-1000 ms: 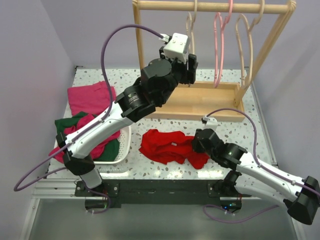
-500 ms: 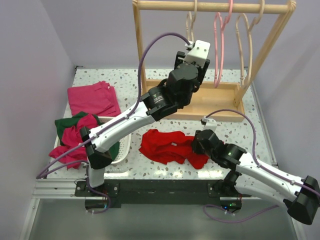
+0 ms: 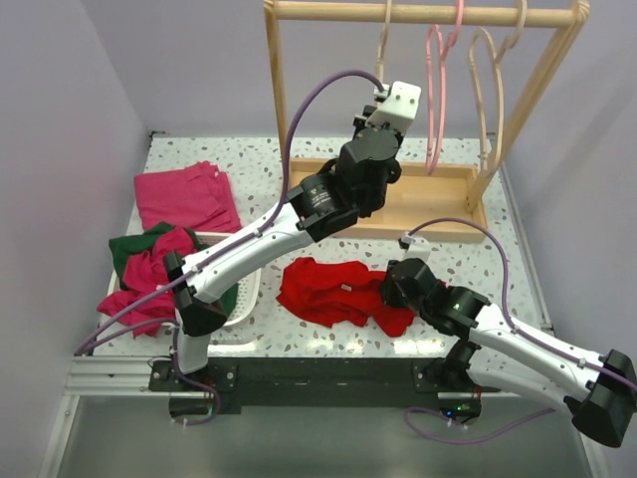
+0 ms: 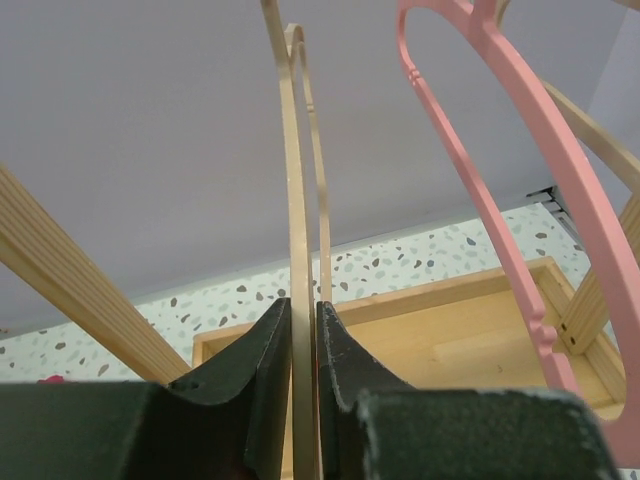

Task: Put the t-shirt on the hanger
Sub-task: Pick up the hanger from the clothesline.

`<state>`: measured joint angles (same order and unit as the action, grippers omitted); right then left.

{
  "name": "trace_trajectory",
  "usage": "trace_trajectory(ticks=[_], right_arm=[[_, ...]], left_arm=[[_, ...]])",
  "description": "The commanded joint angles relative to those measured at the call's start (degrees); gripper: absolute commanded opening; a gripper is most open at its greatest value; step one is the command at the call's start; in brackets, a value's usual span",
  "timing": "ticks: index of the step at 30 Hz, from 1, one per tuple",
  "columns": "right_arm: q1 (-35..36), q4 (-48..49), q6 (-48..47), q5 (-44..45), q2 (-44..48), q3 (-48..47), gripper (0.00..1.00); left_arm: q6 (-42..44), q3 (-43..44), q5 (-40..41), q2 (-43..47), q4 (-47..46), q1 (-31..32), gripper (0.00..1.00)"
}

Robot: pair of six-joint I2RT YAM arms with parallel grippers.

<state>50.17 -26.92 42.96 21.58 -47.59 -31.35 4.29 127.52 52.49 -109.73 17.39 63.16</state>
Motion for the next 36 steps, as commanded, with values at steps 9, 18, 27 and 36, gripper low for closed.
trace_trajectory(ticks=[9, 18, 27, 36], right_arm=[[-0.2, 1.7, 0.0, 0.6, 0.0, -0.3, 0.27], [-0.2, 1.7, -0.3, 1.2, -0.5, -0.6, 0.27], [-0.2, 2.3, -0.2, 1.1, -0.7, -0.3, 0.27], [-0.2, 2.4, 0.0, 1.2, -0.6, 0.1, 0.27]], left_arm=[[6.9, 0.3, 4.1, 1.8, -10.3, 0.3, 0.01], [8.8, -3.1, 4.0, 4.7, -15.5, 0.3, 0.0], [8.9, -11.5, 1.9, 10.2, -22.0, 0.3, 0.0], [6.8, -18.3, -1.0, 15.6, -22.7, 0.3, 0.0]])
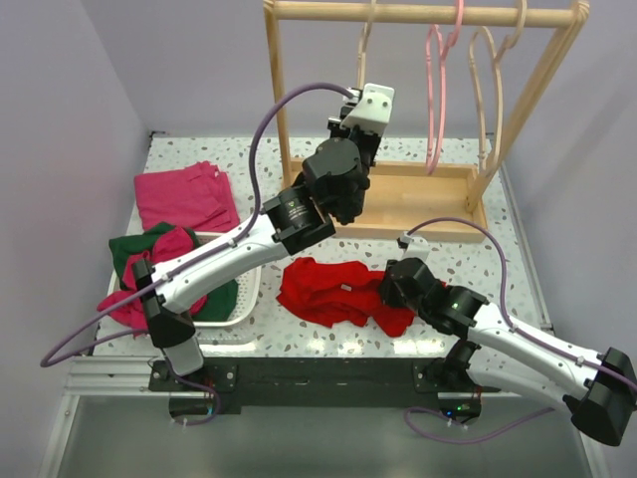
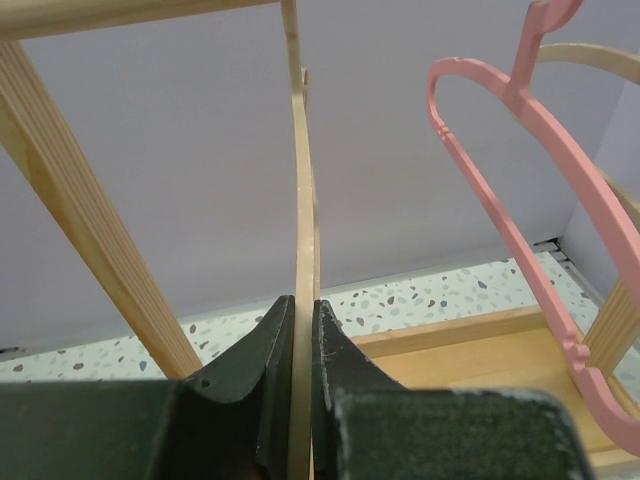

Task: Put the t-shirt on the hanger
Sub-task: Pick up the hanger from the clothesline.

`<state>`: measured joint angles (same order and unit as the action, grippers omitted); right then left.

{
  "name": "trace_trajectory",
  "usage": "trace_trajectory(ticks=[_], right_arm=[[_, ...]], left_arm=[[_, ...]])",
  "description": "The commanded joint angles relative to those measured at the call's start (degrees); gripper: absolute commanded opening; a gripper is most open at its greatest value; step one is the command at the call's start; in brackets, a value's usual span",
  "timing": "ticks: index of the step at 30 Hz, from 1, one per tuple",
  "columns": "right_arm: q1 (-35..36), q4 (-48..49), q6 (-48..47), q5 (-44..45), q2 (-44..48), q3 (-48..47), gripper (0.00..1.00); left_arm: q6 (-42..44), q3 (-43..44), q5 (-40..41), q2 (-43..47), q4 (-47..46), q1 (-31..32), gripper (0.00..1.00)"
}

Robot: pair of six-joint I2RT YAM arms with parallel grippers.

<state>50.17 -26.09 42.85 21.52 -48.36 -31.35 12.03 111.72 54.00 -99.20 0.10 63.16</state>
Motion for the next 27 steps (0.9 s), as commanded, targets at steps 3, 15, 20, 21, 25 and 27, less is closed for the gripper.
trace_trajectory(ticks=[3, 15, 20, 21, 25, 27], right_arm=[[-0.1, 1.7, 0.1, 1.2, 0.2, 0.1, 0.27], [-0.2, 1.4, 0.2, 1.8, -0.6, -0.3, 0.27], [-0.2, 0.2, 0.5, 2.4, 1.2, -0.6, 0.27], [-0.2, 0.2, 0.6, 2.4, 1.7, -0.6, 0.27], [-0.2, -0.7, 0.4, 2.4, 3.0, -1.0, 0.29], [-0.2, -1.1, 0.3, 2.2, 3.1, -1.2, 0.31]], left_arm=[[-0.7, -6.8, -4.9, 8.0, -7.3, 0.3, 0.0], [-0.9, -18.3, -10.3, 16.7, -9.1, 0.3, 0.0], [-4.8, -28.3, -13.6, 26.0, -5.9, 0.3, 0.0], [-5.5, -30.2, -15.6, 28.0, -5.5, 0.3, 0.0], [-8.6, -39.7, -18.8, 39.1, -1.3, 0.3, 0.0], [-9.3, -44.3, -23.0, 45.7, 3.2, 0.3, 0.0]])
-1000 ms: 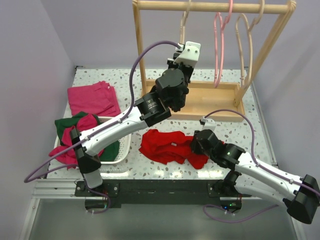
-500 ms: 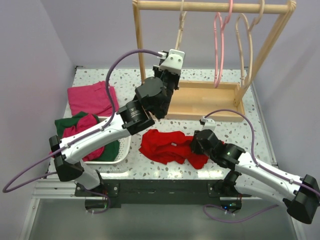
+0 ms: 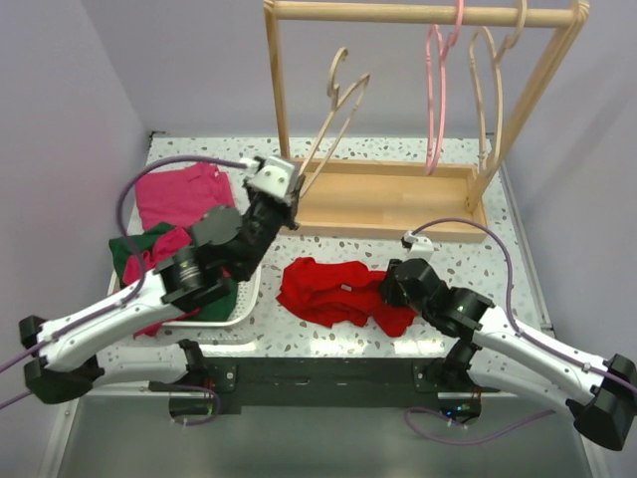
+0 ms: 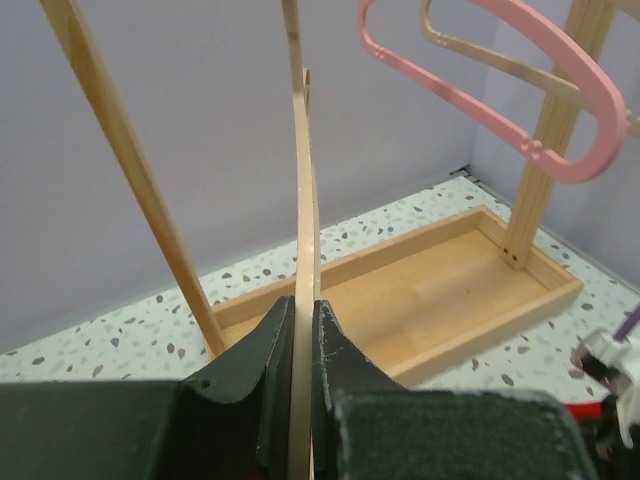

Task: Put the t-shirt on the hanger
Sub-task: Pick up the hanger from the clothesline, then place the T-shirt on the hanger.

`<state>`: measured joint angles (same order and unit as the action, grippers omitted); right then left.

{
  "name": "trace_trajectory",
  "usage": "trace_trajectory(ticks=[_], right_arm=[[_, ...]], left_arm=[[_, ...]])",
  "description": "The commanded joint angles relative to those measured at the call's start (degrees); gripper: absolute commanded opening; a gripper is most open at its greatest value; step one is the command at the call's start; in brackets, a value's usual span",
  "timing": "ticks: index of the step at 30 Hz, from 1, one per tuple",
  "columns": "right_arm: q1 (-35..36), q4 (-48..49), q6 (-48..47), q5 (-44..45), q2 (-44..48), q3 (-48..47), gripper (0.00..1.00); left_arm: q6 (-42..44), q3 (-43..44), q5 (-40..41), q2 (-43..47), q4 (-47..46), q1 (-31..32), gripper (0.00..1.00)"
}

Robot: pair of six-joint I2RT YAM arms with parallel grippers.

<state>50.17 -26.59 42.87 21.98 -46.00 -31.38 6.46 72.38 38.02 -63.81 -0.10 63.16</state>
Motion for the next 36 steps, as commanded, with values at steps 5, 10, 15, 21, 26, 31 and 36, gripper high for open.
trace_trajectory(ticks=[5, 10, 15, 21, 26, 31, 36], right_arm=[[-0.2, 0.0, -0.1, 1.7, 0.8, -1.2, 0.35], [-0.2, 0.3, 0.0, 3.1, 0.4, -1.4, 0.35], [-0.2, -1.7, -1.6, 6.1, 1.2, -3.5, 0.34], [-0.1, -2.0, -4.3, 8.0, -2.1, -6.7, 0.12], [-0.6, -0.8, -5.0, 9.6, -5.9, -8.1, 0.04], [-1.7, 0.0, -5.0, 9.9, -8.1, -8.9, 0.02], [-3.6, 0.7, -5.2, 9.1, -9.8, -9.8, 0.01]], left_arm=[[-1.6, -11.8, -15.3, 21.7, 14.5, 0.3, 0.0], [0.9, -14.1, -25.0, 27.8, 23.3, 0.3, 0.0], [0.1, -16.3, -29.9, 32.4, 30.1, 0.3, 0.0], [-1.0, -15.7, -32.8, 34.7, 36.9, 0.3, 0.0], [-1.7, -14.1, -34.1, 37.2, 39.6, 0.3, 0.0], [-2.9, -11.2, -36.1, 35.8, 44.9, 0.3, 0.0], [-2.9, -8.3, -36.9, 34.6, 49.3, 0.3, 0.0]])
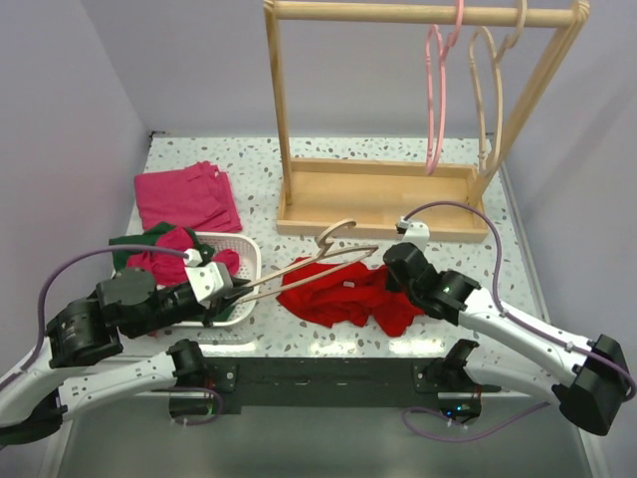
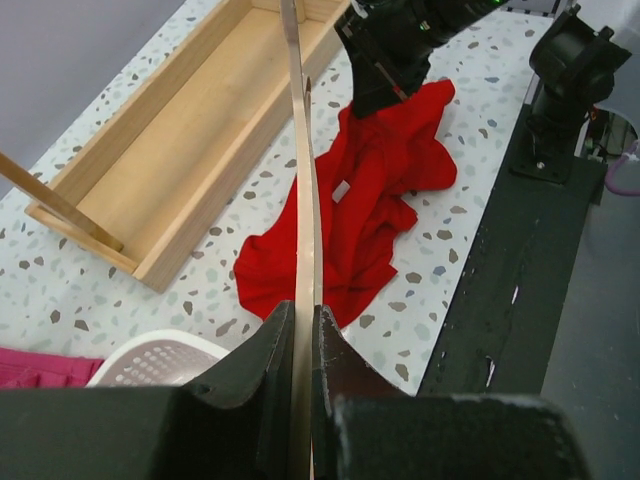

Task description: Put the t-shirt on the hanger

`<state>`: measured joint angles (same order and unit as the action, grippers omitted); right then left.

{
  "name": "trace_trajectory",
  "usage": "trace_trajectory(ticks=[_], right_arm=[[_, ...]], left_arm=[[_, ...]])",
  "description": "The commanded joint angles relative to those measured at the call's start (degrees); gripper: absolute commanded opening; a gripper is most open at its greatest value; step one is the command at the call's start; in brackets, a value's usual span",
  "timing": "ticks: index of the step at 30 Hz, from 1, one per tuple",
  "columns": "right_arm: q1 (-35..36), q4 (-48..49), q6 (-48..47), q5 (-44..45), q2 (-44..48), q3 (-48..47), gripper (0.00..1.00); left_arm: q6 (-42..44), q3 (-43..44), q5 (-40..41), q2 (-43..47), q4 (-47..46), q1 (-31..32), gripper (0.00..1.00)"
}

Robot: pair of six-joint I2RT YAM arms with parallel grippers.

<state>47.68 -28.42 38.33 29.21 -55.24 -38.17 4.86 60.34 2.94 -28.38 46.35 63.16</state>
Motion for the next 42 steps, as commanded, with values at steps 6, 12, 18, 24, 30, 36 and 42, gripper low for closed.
trace_trajectory(ticks=[6, 12, 18, 24, 30, 36, 42], right_arm=[[-1.2, 2.8, -0.5, 1.6, -2.5, -4.4, 0.01], [-1.2, 2.7, -0.7, 1.2, -2.0, -4.5, 0.01], [-1.2, 1.9, -1.0, 1.3, -1.4, -5.0, 0.01], [-1.2, 1.3, -1.3, 0.9, -0.6, -5.7, 0.0], [-1.0, -1.9, -3.2, -1.3, 1.1, -10.3, 0.0], [1.1, -5.6, -4.2, -4.8, 3.6, -15.9, 0.0], [8.5, -7.9, -3.4, -3.5, 6.0, -21.8, 0.0]], left_arm=[[-2.1, 6.7, -2.7, 1.2, 4.4, 0.3, 0.0], [-3.2, 7.4, -6.1, -0.4, 5.6, 0.3, 0.0], [-3.0, 7.3, -6.3, -1.9, 5.2, 0.3, 0.0], [-2.5, 5.4, -5.9, -3.5, 3.5, 0.3, 0.0], [-1.7, -0.7, -7.0, -4.8, -4.4, 0.3, 0.0], [0.0, -6.1, -6.4, -5.8, -14.6, 0.3, 0.0], [-0.9, -11.7, -4.8, -6.3, -25.8, 0.3, 0.0]])
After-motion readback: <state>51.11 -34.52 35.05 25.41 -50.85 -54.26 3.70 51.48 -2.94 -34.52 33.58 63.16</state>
